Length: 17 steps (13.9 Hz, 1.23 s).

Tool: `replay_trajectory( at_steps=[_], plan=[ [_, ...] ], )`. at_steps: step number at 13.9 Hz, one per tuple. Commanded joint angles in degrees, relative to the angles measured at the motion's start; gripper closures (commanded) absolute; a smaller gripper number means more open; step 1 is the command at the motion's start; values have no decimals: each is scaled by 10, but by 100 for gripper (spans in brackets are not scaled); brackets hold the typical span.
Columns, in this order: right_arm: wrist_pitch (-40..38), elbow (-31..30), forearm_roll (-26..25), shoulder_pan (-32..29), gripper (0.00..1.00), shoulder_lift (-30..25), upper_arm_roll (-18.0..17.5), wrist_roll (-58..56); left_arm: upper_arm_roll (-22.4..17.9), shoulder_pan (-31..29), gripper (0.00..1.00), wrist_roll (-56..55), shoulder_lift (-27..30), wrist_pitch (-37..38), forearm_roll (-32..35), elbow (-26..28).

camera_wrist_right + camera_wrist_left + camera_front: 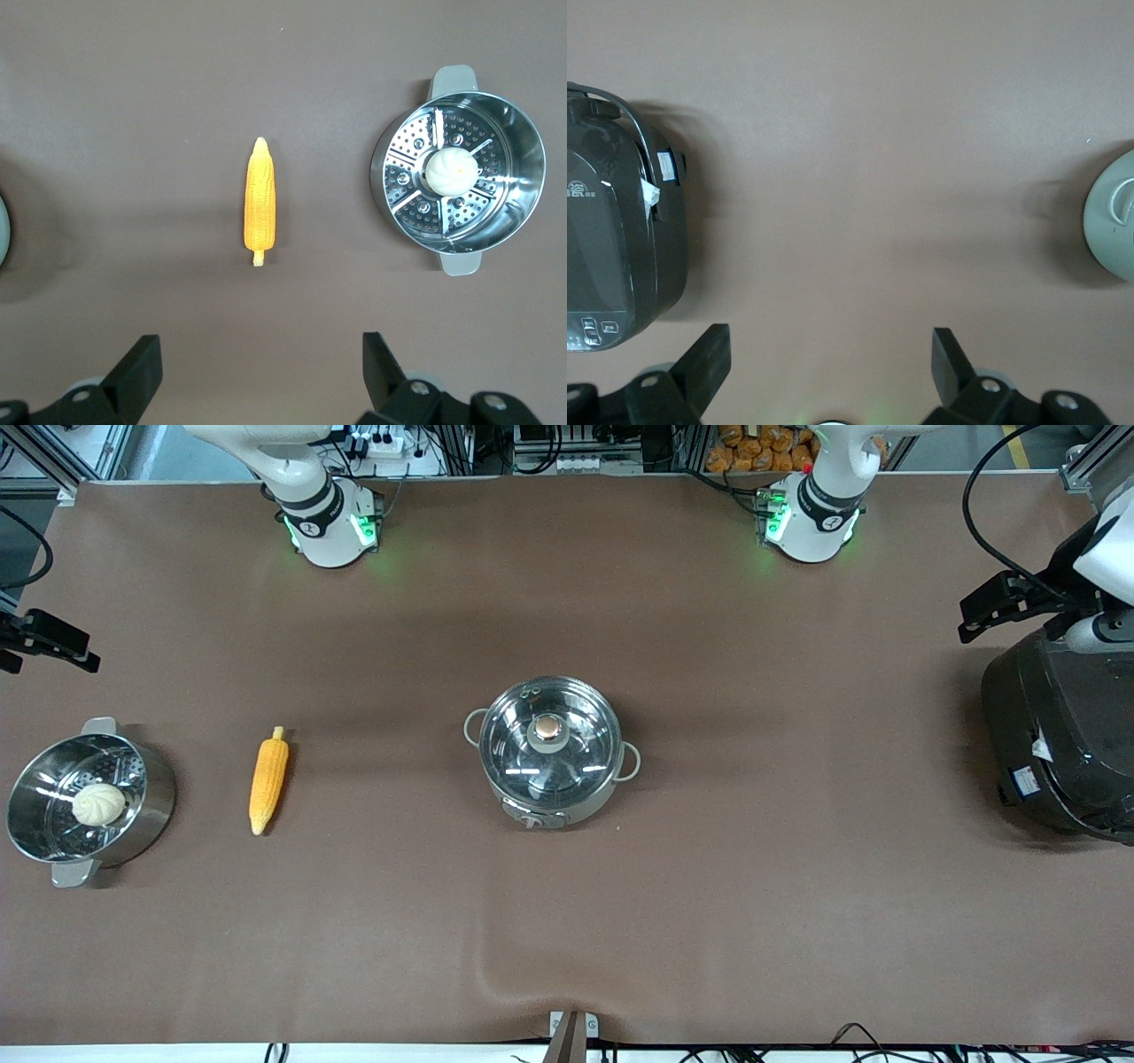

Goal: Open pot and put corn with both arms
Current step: 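Move the left gripper toward the glass-lidded pot while the right gripper starts reaching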

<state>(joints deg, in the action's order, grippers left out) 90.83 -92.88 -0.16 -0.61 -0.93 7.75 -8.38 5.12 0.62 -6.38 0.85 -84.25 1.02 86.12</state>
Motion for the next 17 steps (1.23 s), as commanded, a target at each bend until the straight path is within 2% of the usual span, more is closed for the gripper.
replay_trajectory(
  at_steps=[1, 8, 10, 14, 17],
  plan=[
    [-5, -3, 6, -4, 0, -7, -5, 9, 0, -5, 0, 11, 5, -1, -12, -6],
    [-7, -5, 6, 1, 0, -3, -5, 39, 8, 15, 0, -2, -34, -1, -12, -23],
    [-7, -5, 6, 3, 0, -3, -5, 39, 20, 38, 0, -58, -52, -3, -11, -26],
    [4, -12, 6, 3, 0, 11, -5, 39, 23, 103, 0, -98, -109, -29, -11, -38],
    [94, -89, 8, 4, 0, 20, -5, 40, 23, 160, 0, -194, -164, -103, -16, -39]
  ],
)
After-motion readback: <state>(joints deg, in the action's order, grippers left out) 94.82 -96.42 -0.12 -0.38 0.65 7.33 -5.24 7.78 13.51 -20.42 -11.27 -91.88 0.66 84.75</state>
